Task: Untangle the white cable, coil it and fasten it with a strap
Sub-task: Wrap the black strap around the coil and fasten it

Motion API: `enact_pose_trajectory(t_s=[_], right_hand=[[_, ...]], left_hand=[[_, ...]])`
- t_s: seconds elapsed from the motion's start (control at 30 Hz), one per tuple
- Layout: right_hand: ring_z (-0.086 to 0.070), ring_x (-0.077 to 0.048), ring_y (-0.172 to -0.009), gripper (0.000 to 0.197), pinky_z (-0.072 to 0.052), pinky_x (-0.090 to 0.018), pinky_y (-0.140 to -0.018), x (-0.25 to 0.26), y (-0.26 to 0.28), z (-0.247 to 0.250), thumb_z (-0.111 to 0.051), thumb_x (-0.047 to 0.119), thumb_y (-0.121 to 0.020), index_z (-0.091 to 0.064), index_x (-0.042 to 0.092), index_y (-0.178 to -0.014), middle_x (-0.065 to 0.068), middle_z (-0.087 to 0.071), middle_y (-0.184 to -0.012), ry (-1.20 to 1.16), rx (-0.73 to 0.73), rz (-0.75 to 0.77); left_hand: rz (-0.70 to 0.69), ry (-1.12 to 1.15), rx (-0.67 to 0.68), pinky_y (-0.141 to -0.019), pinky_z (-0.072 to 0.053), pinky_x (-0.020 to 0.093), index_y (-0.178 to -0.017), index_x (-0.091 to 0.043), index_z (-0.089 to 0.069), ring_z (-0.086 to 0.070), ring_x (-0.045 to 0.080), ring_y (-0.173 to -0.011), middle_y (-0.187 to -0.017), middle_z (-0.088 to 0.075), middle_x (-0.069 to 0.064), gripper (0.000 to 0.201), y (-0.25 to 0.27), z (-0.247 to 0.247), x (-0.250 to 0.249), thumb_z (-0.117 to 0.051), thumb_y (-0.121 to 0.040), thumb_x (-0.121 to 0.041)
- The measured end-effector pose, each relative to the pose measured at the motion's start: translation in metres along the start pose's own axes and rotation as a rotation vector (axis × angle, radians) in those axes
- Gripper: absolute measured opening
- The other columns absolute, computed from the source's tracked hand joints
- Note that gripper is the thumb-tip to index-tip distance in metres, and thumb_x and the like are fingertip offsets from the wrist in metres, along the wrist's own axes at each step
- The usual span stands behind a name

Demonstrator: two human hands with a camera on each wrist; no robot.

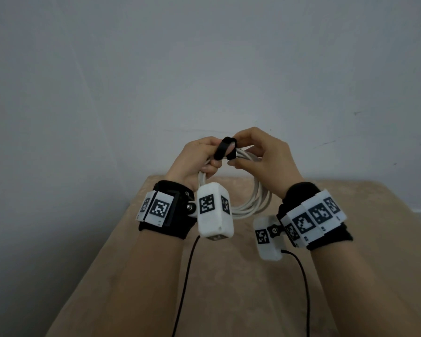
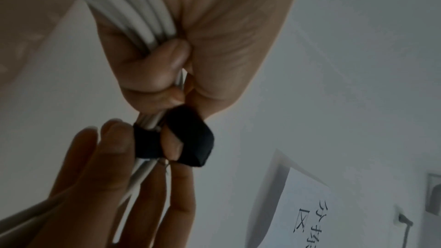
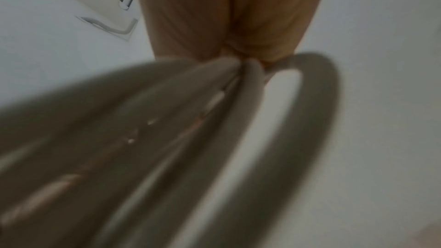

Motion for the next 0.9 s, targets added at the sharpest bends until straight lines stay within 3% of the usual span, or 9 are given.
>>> enact_pose_trajectory(t_s=[0.13, 0.23, 0.37, 0.5, 0.77, 0.9], right_hand=[[-0.070, -0.019, -0.074, 0.025, -0.057, -0.024, -0.063, 0.000, 0.001, -0.001, -0.077, 0.002, -0.074, -0.069, 0.016, -0.094, -0.001, -0.072, -0.089, -0.205, -0.001, -0.023], [-0.070, -0.019, -0.073, 0.020, -0.057, -0.026, -0.065, -0.005, 0.001, -0.002, -0.075, 0.001, -0.077, -0.071, 0.012, -0.093, -0.008, -0.071, -0.093, -0.331, 0.002, -0.103], [-0.068, -0.023, -0.084, 0.020, -0.058, -0.031, -0.074, -0.008, 0.000, -0.004, -0.075, -0.001, -0.076, -0.072, 0.012, -0.091, -0.017, -0.066, -0.101, -0.468, -0.014, -0.175], [-0.067, -0.025, -0.085, 0.024, -0.058, -0.030, -0.075, -0.010, 0.000, -0.002, -0.073, -0.006, -0.074, -0.072, 0.013, -0.088, -0.015, -0.063, -0.099, -0.552, -0.010, -0.222], [-0.069, -0.020, -0.074, 0.023, -0.058, -0.026, -0.068, -0.008, -0.001, 0.003, -0.066, -0.013, -0.076, -0.069, 0.006, -0.089, -0.004, -0.068, -0.081, -0.670, -0.012, -0.253], [-0.070, -0.020, -0.071, 0.020, -0.058, -0.026, -0.066, -0.006, 0.001, 0.003, -0.064, -0.013, -0.077, -0.069, 0.006, -0.081, -0.010, -0.069, -0.080, -0.713, -0.022, -0.255]], left_hand=[[0.060, 0.061, 0.067, -0.028, -0.019, 0.010, -0.077, -0.009, -0.050, -0.032, 0.001, -0.035, -0.066, -0.045, 0.003, 0.017, -0.002, 0.001, 0.002, -0.057, -0.089, -0.002], [0.056, 0.040, 0.080, -0.028, -0.020, 0.009, -0.078, -0.011, -0.048, -0.033, 0.001, -0.035, -0.068, -0.044, 0.003, 0.017, -0.001, 0.000, 0.004, -0.055, -0.091, -0.002], [0.020, 0.011, 0.112, -0.030, -0.018, 0.009, -0.076, -0.013, -0.047, -0.031, 0.001, -0.037, -0.071, -0.043, 0.003, 0.021, 0.001, -0.001, 0.002, -0.052, -0.093, -0.001], [-0.001, 0.014, 0.160, -0.030, -0.018, 0.009, -0.071, -0.013, -0.046, -0.031, 0.001, -0.038, -0.084, -0.043, 0.007, 0.026, 0.001, -0.004, 0.003, -0.051, -0.093, 0.000], [-0.055, -0.029, 0.181, -0.030, -0.021, 0.010, -0.081, -0.007, -0.054, -0.033, 0.004, -0.041, -0.058, -0.046, 0.003, 0.025, 0.007, -0.006, -0.002, -0.041, -0.091, 0.012], [-0.044, 0.040, 0.185, -0.031, -0.025, 0.009, -0.085, -0.005, -0.056, -0.040, 0.003, -0.040, -0.064, -0.049, 0.005, 0.020, 0.008, -0.007, -0.002, -0.043, -0.093, 0.008]])
Point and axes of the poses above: each hand's wrist, its own y-axis away from the middle knuckle, its own z-axis out of the back of the hand, x = y × z, the point moved 3 cm from there along -y, towards the middle knuckle
